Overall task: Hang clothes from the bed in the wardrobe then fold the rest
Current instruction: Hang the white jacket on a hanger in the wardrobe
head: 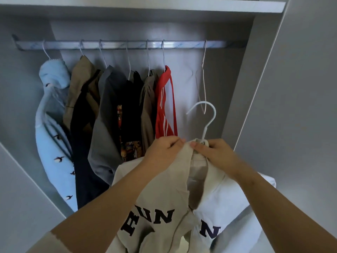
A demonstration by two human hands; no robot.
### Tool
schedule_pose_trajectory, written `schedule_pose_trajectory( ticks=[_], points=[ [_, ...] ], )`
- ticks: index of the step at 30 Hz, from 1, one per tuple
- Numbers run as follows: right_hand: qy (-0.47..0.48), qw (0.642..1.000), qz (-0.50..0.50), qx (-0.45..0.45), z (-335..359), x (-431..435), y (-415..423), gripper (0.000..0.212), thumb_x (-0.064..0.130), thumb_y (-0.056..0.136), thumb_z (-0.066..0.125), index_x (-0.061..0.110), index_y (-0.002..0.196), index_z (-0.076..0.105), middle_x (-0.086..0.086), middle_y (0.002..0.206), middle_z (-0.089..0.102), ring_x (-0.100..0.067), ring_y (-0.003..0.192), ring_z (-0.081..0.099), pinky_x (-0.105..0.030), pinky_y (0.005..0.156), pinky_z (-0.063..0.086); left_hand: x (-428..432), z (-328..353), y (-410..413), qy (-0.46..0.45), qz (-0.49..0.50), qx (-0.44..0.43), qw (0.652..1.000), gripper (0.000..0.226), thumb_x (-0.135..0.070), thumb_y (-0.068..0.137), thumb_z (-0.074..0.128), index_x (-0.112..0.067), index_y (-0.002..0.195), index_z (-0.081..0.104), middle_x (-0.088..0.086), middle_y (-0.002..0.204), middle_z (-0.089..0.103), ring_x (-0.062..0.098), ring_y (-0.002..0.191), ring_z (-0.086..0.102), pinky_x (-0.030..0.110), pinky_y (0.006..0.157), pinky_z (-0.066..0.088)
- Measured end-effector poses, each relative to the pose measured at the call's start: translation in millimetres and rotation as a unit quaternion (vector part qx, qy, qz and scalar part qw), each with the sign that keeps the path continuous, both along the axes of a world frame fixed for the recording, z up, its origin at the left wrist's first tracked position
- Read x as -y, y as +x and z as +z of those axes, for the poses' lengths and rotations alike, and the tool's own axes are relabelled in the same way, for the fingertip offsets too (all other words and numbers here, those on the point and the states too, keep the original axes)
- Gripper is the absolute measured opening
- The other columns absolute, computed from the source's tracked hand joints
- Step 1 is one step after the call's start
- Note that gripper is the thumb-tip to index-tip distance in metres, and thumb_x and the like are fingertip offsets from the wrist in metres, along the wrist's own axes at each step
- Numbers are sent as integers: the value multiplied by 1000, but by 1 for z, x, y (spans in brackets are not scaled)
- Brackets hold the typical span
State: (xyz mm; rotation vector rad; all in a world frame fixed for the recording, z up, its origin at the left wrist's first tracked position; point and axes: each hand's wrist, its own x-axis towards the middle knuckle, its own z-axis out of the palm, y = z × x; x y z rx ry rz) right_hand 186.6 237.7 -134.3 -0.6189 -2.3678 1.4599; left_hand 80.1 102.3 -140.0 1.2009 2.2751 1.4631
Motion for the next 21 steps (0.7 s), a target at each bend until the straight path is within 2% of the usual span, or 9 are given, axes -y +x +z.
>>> schedule_pose_trajectory(
  ticks=[2,5,6,8,11,13,16,21],
  points=[
    [-20,999,-41,-7,-3,-4,6,27,48,82,61,27,67,68,15,60,68,0,56,63,-7,46,41,-9,-1,4,-14,28,26,999,43,-42,93,47,-11,66,61,7,59,54,22,58,52,35,63,42],
    [-38,995,-95,-10,-8,-17,22,30,45,84,62,27,61,67,17,57,66,3,51,62,-10,45,39,-20,-2,5,-24,76,-14,997,30,-33,94,50,-18,75,67,0,72,67,15,71,63,31,71,50],
    [-44,993,-110,-7,-8,-21,29,29,44,84,61,25,63,67,14,57,67,0,52,62,-12,47,41,-23,0,5,2,83,6,997,25,-27,93,52,-20,75,67,-3,71,66,10,69,63,26,68,52],
    [-50,990,-135,-9,-10,-32,42,25,40,84,62,21,70,68,7,64,69,-6,59,64,-19,53,45,-32,6,5,84,94,84,988,25,-17,93,52,-22,71,64,-6,64,62,-2,53,57,13,53,47],
    [-44,988,-147,-12,-13,-42,53,19,35,84,62,17,82,70,1,79,70,-14,74,65,-26,64,49,-48,14,9,161,102,149,970,26,-13,92,51,-20,70,63,-7,57,56,-3,39,46,11,43,40],
    [-39,988,-147,-8,-17,-46,57,17,34,85,61,19,87,68,2,83,69,-12,77,64,-25,63,46,-54,13,13,146,106,152,972,24,-16,92,52,-22,72,63,-8,62,57,-2,44,47,10,43,40],
    [-40,987,-156,-9,-22,-52,60,11,33,86,59,24,81,64,5,80,66,-9,73,60,-24,57,41,-56,3,11,97,118,152,977,22,-20,92,52,-28,74,61,-10,76,60,4,59,52,10,46,42],
    [-74,983,-170,-5,-35,-59,63,16,33,90,56,22,79,62,0,79,64,-17,76,59,-27,62,42,-59,-10,4,55,136,161,976,17,-20,91,54,-28,78,63,-7,76,62,7,56,52,23,58,44]
  ],
)
